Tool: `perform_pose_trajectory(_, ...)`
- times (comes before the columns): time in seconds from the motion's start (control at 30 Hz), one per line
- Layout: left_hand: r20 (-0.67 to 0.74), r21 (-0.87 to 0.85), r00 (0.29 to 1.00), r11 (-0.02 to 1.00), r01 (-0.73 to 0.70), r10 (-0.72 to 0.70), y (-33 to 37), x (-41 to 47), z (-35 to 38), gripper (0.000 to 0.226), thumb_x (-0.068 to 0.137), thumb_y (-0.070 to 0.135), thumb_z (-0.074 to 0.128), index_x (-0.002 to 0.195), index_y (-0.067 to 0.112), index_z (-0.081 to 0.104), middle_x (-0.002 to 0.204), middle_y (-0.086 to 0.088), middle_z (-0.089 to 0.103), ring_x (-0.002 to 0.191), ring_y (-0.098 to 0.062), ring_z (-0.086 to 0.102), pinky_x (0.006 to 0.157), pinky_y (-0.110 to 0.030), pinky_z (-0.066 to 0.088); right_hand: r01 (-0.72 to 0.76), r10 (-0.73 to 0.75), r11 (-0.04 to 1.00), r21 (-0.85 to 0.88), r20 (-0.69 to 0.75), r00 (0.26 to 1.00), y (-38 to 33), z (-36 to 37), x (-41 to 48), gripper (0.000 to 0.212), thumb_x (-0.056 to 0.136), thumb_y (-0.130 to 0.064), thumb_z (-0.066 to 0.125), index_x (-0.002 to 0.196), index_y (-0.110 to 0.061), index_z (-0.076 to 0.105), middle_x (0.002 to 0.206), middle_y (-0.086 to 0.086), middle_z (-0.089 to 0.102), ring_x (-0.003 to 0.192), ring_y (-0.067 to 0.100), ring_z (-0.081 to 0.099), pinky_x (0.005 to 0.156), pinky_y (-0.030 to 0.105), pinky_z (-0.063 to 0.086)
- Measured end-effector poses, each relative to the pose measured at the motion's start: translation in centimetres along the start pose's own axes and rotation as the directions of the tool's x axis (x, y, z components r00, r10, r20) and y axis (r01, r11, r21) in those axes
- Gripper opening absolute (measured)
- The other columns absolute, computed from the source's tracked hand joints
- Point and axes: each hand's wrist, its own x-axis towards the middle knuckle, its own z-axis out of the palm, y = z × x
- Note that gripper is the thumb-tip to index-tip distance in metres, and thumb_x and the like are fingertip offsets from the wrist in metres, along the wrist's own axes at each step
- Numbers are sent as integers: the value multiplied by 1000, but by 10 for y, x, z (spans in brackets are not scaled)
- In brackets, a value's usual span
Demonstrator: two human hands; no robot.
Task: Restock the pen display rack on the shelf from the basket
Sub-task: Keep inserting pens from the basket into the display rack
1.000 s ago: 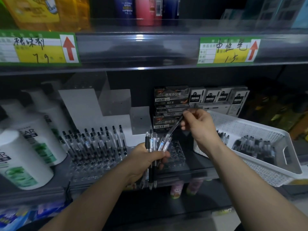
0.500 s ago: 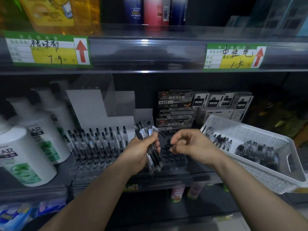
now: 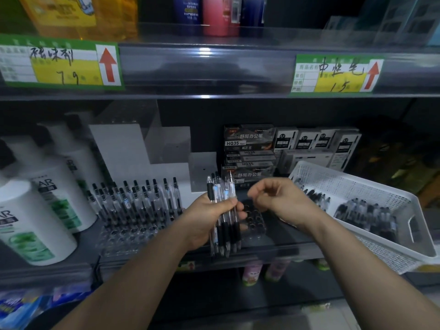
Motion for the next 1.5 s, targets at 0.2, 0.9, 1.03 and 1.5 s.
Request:
perform_pose_trajectory(0.2,106,199,994,978,-59,39,-12,-3,10,18,92,6,60,105,-6,60,80,-12,60,63,-16,56,60,-29,52,5,-10,984,178,24,1000,-5,6,7,21,88,-12,65,109,-14,65,100,3,69,86,6,63,77,14,48)
perform_pose_trajectory(0.9,237,134,959,983,129,-158,-12,-6,7,51,81,15,70,121,-10,53,74,-6,64,63,-16,58,56,-28,53,42,-22,915,401,-55,998,-3,10,11,6,87,-7,63,89,-10,67,83,-2,68,79,5,63,76,17,50)
perform_pose_trajectory(1.03,253,151,953,980,131,-166,-11,-6,5,66,73,21,75,125,-11,51,76,-6,65,64,-16,59,57,-29,53,48,-12,908,416,-88,996,-5,14,12,6,89,-8,61,91,-9,67,82,0,66,77,8,62,74,18,51)
perform_pose_trajectory(1.5,244,87,960,989,120,-138,-12,-7,-2,44,81,18,72,117,-6,61,79,-7,67,66,-16,59,56,-27,52,103,-36,922,374,-181,983,-5,23,13,8,92,-10,60,91,-12,67,79,-4,66,70,2,61,71,17,50)
